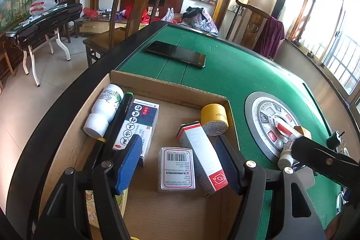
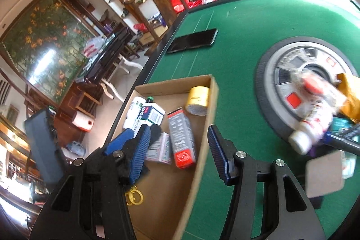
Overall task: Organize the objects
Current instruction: 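Carry the barcode box and red-white box into the tray and open both tools, then grasp the black-gold tube with the left tool while the right tool grasps the blue-capped black marker, then carry the tube and blue-capped marker into the tray and open both tools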
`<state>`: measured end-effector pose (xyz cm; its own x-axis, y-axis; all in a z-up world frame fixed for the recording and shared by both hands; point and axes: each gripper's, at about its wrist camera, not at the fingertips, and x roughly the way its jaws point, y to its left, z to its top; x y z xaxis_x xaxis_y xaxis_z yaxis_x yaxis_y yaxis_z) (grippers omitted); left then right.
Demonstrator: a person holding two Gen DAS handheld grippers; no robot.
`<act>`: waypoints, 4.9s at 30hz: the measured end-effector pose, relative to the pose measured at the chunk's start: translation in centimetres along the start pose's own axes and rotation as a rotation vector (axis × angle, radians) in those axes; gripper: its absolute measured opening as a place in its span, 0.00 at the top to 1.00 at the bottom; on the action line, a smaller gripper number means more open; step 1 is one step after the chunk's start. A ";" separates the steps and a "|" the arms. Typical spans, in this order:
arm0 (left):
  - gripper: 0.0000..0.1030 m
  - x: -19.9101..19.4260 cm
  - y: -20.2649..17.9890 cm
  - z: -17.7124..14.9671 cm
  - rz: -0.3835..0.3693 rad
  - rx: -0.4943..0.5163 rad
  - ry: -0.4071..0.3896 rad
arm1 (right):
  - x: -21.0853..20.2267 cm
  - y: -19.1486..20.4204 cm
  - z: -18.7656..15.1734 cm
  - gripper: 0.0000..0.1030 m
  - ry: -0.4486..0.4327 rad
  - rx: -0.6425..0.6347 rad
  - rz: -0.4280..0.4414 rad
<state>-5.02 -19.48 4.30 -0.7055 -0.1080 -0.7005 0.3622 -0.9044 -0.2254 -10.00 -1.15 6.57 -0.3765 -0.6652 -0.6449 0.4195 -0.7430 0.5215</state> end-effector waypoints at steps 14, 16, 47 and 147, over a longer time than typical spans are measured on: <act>0.34 -1.7 -4.5 -1.0 -0.154 0.170 -0.066 | -10.1 -13.1 -4.2 0.48 -0.140 0.175 -0.077; 0.34 -1.9 -6.4 -1.8 -0.219 0.252 -0.047 | -10.4 -14.7 -4.5 0.48 -0.141 0.210 -0.061; 0.74 0.3 -19.2 -11.2 -0.320 0.769 0.274 | -11.1 -20.6 -1.5 0.48 -0.137 0.238 -0.094; 0.84 1.3 -22.4 -12.1 -0.355 0.727 0.150 | -12.2 -19.1 -3.6 0.87 -0.058 0.137 -0.278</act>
<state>-6.70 5.65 0.22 -0.5960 0.2443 -0.7649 -0.3886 -0.9214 0.0085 -10.45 21.42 2.45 -0.5094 -0.4353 -0.7423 0.1799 -0.8974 0.4028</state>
